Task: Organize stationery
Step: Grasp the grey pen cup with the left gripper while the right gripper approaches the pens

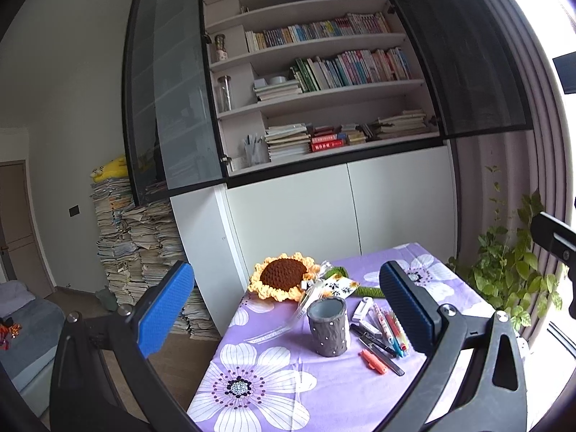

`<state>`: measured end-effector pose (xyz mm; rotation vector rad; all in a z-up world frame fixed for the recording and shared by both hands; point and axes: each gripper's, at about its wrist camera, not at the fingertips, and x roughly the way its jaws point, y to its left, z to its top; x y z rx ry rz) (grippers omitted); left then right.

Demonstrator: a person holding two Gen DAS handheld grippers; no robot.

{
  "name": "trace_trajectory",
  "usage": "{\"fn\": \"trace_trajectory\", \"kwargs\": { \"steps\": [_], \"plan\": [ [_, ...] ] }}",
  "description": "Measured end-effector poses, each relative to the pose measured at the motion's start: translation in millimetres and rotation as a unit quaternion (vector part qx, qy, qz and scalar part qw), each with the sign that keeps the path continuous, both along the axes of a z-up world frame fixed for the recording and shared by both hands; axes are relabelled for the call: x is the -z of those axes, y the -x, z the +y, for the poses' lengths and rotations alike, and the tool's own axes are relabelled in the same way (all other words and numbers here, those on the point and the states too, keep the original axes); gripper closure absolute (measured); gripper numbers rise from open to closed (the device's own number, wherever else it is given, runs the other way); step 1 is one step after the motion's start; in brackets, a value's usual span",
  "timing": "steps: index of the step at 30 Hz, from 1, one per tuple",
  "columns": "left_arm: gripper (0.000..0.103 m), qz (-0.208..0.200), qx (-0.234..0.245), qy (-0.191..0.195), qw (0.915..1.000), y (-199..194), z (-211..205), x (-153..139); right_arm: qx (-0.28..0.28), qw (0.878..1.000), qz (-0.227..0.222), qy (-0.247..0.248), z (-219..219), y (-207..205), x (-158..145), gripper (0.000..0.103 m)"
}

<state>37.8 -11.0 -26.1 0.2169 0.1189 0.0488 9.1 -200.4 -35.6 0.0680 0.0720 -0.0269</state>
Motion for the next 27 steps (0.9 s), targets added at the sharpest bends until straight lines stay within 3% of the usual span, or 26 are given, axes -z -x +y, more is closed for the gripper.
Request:
{"fn": "trace_trajectory", "kwargs": {
  "steps": [7, 14, 20, 27],
  "plan": [
    [0.000, 0.071, 0.008, -0.013, 0.9974, -55, 4, 41, 0.013, 0.997, 0.071, -0.027, -22, -40, 23, 0.000],
    [0.001, 0.178, 0.007, 0.016, 0.9839, -121, 33, 100, 0.006, 0.983, 0.184, -0.016, -17, -109, 70, 0.000],
    [0.001, 0.207, 0.041, 0.022, 0.9773, -164, 32, 118, -0.008, 0.970, 0.241, 0.004, 6, -164, 100, 0.000],
    [0.001, 0.248, 0.078, 0.013, 0.9655, -211, 25, 138, 0.020, 0.962, 0.271, 0.024, -2, -194, 110, 0.000]
  ]
}}
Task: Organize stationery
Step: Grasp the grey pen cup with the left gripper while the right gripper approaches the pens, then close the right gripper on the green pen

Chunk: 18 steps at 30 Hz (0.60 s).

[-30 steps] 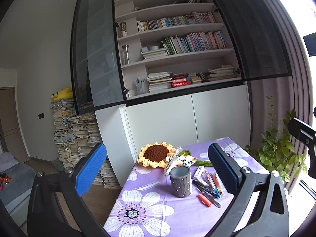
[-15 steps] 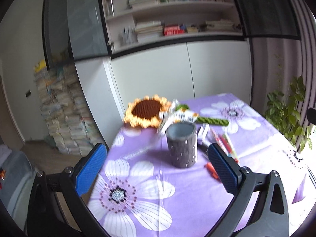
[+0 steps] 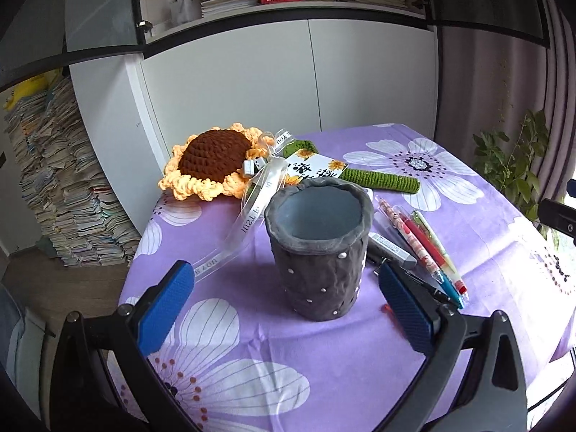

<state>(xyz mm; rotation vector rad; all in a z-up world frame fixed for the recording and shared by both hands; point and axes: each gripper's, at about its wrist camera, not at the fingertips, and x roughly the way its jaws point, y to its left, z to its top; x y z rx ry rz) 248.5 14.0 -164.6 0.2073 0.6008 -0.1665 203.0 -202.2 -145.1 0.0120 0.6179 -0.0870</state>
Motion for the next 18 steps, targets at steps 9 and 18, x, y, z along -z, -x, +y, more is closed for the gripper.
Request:
{"fn": "trace_trajectory", "kwargs": {
  "steps": [9, 18],
  "plan": [
    [0.014, 0.030, 0.044, 0.026, 0.9982, -32, -3, 12, -0.004, 0.996, 0.068, -0.061, -11, -52, 17, 0.036],
    [0.035, 0.020, 0.089, 0.049, 0.9946, -37, 4, 16, -0.065, 0.973, 0.171, -0.143, 9, -119, 53, 0.073]
  ]
}}
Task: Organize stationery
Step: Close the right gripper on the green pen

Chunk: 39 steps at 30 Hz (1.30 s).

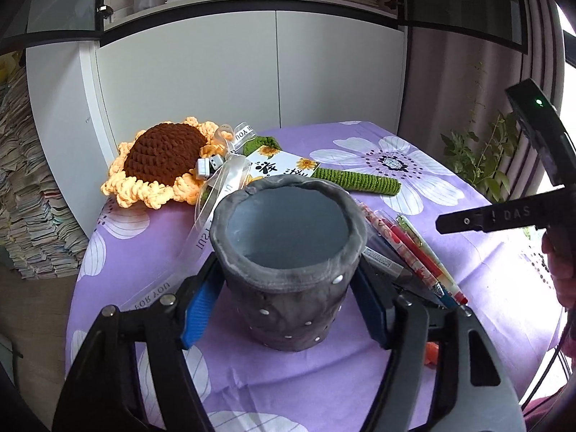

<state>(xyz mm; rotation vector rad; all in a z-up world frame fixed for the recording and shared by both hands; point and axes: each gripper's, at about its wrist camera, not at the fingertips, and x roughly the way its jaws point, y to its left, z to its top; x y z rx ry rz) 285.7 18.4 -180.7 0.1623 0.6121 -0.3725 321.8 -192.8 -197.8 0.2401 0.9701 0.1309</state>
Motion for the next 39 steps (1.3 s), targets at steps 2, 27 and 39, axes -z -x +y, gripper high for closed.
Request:
{"fn": "trace_trajectory", "kwargs": {
  "steps": [2, 27, 39],
  "plan": [
    [0.035, -0.001, 0.011, -0.003, 0.9999, -1, 2, 0, 0.000, 1.000, 0.010, -0.005, 1, -11, 1, 0.073],
    [0.032, -0.028, -0.016, -0.046, 0.9984, -2, 9, 10, 0.014, 0.996, 0.062, 0.062, 28, -61, 17, 0.081],
    [0.034, 0.019, -0.059, 0.004, 0.9981, -16, 28, 17, 0.009, 0.999, 0.014, 0.038, 24, -38, -10, 0.087]
  ]
}}
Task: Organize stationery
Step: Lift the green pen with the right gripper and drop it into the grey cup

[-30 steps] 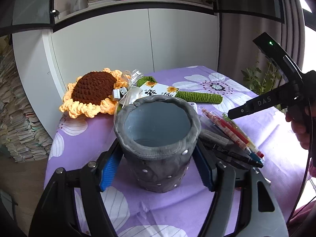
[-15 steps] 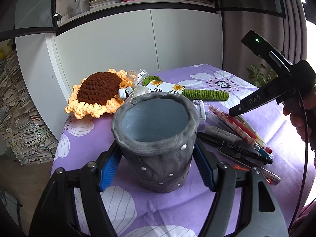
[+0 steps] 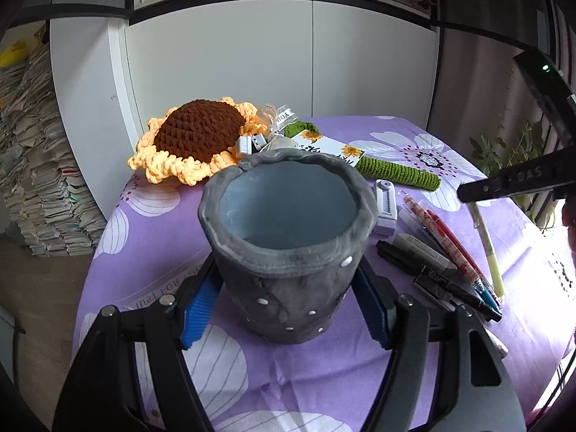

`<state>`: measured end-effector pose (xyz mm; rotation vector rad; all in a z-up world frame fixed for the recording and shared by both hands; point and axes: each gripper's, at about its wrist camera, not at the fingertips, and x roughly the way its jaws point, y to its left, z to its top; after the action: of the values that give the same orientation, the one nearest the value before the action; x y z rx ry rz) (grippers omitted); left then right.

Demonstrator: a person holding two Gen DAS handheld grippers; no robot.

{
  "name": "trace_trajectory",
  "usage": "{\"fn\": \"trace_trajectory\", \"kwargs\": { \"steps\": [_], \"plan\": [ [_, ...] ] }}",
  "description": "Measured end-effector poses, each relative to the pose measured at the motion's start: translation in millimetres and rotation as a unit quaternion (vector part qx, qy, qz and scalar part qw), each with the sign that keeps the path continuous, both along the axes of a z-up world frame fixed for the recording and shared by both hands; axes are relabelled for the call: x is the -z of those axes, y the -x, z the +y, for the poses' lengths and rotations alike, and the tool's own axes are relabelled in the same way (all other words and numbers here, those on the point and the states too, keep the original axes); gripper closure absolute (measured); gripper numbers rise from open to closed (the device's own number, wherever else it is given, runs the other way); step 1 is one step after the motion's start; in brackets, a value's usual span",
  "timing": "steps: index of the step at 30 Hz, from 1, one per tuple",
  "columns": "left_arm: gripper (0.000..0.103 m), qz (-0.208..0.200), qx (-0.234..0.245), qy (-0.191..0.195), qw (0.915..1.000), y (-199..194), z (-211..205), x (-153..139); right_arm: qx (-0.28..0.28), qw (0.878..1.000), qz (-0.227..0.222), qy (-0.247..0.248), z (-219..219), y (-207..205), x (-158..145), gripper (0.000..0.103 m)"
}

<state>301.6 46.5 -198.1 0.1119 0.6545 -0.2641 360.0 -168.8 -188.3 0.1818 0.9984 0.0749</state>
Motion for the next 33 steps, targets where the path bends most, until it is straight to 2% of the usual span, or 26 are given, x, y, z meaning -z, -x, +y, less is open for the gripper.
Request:
{"fn": "trace_trajectory", "kwargs": {
  "steps": [3, 7, 11, 16, 19, 23, 33],
  "plan": [
    [0.034, -0.003, -0.001, -0.011, 0.9999, 2, -4, 0, -0.007, 0.999, -0.040, -0.008, 4, 13, -28, 0.087],
    [0.034, -0.021, 0.015, -0.034, 0.9991, 10, -14, -2, -0.045, 0.993, -0.109, -0.017, 24, 30, -73, 0.087],
    [0.034, -0.041, 0.024, -0.058, 0.9972, 18, -23, -4, -0.086, 0.980, -0.176, -0.031, 47, 46, -115, 0.087],
    [0.034, -0.027, 0.030, -0.065, 0.9971, 14, -24, 0, -0.134, 0.962, -0.231, -0.057, 67, 61, -148, 0.088],
    [0.034, -0.016, 0.033, -0.053, 0.9979, 11, -21, 1, -0.161, 0.956, -0.238, -0.062, 81, 62, -153, 0.088],
    [0.034, -0.003, 0.030, -0.038, 0.9988, 7, -16, 3, -0.184, 0.955, -0.221, -0.067, 95, 56, -144, 0.088],
    [0.033, -0.002, 0.031, -0.037, 0.9988, 7, -19, 2, -0.176, 0.959, -0.208, -0.078, 101, 39, -131, 0.092]
  ]
}}
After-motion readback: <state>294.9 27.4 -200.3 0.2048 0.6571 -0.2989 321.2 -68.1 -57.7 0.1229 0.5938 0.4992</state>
